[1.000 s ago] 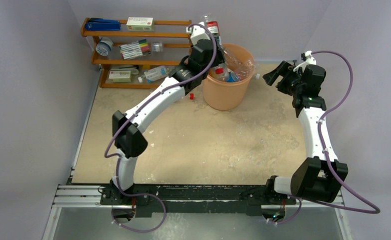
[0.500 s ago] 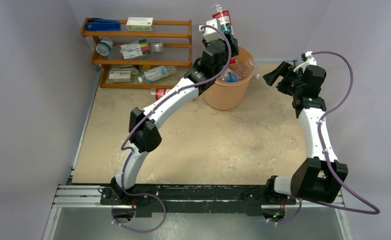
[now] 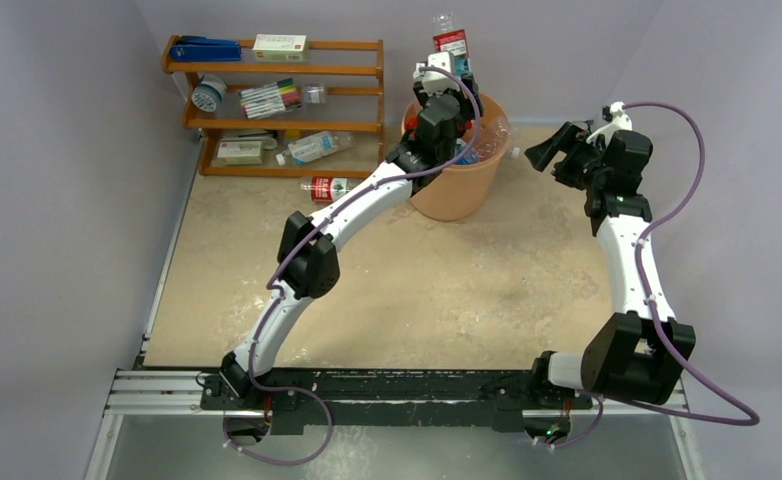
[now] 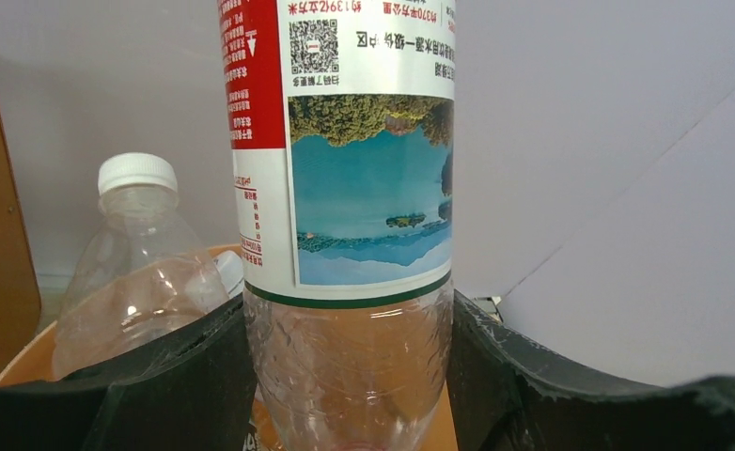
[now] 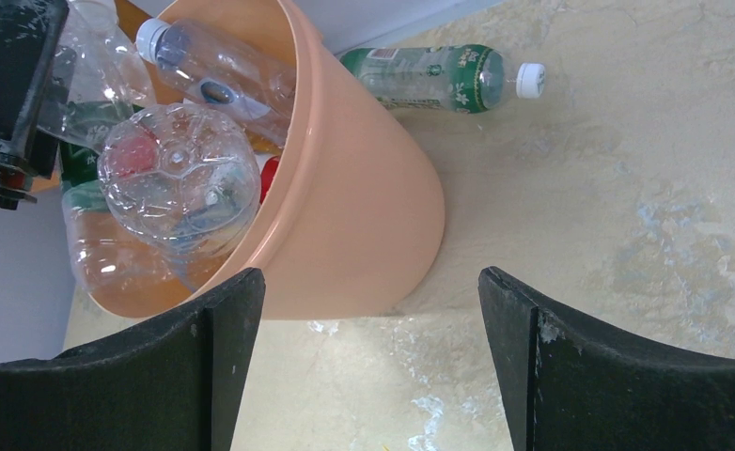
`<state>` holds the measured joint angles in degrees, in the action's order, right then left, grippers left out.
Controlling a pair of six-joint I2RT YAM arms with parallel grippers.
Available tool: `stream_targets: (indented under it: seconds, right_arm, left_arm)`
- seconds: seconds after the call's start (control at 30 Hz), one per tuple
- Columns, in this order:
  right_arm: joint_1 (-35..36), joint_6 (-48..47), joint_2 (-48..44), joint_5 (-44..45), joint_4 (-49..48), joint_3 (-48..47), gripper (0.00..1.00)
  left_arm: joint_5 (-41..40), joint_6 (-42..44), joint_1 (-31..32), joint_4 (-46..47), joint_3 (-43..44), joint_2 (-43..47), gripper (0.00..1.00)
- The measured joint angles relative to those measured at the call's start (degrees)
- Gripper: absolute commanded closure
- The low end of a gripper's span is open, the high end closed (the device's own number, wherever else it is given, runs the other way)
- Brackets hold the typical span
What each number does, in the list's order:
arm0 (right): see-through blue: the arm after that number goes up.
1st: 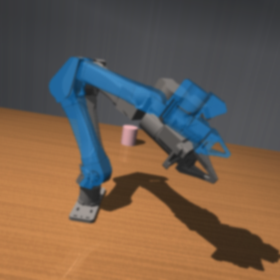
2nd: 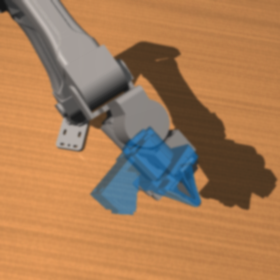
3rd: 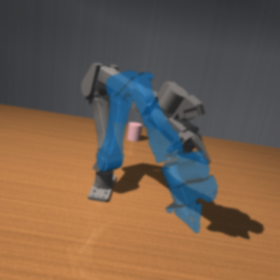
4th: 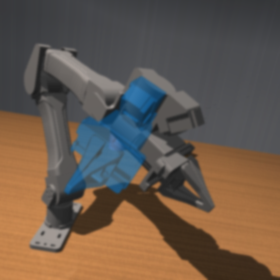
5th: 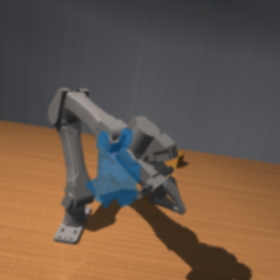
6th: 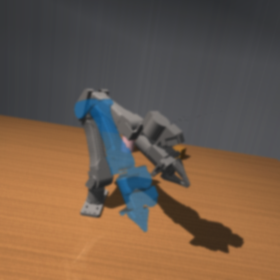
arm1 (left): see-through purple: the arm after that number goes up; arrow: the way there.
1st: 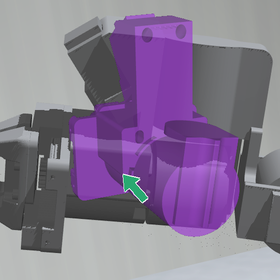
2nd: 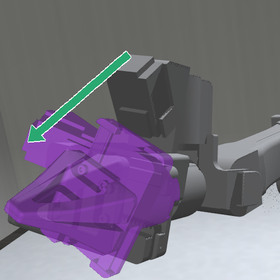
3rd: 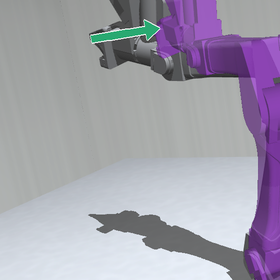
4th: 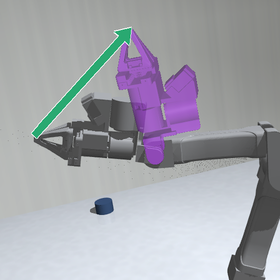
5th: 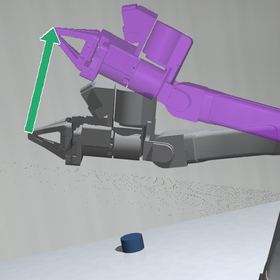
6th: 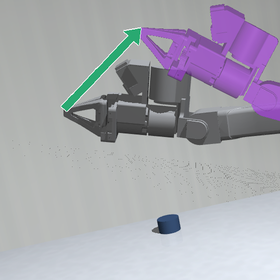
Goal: Put the plastic bottles in the bin
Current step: Place the plastic bottle in the trash bin.
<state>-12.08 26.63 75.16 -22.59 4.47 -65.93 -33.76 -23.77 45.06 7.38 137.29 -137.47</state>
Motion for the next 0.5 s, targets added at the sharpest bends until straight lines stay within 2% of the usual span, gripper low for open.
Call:
stream_targets:
  seconds: [0.23, 0.37, 0.5]
  right_arm:
    - [0.0, 0.0, 1.3, -1.1, -1.0, 0.7, 0.13]
    - [0.0, 0.0, 1.7, -1.2, -1.5, 0.8, 0.13]
    - [-0.2, 0.0, 1.7, -1.2, -1.9, 0.8, 0.13]
  left_arm:
    - [-1.2, 2.5, 0.1, 3.3, -0.3, -0.2, 0.30]
    - [-1.2, 4.1, 0.2, 5.4, -1.8, -0.3, 0.15]
    - [-0.8, 6.8, 0.9, 10.2, -7.3, 1.2, 0.14]
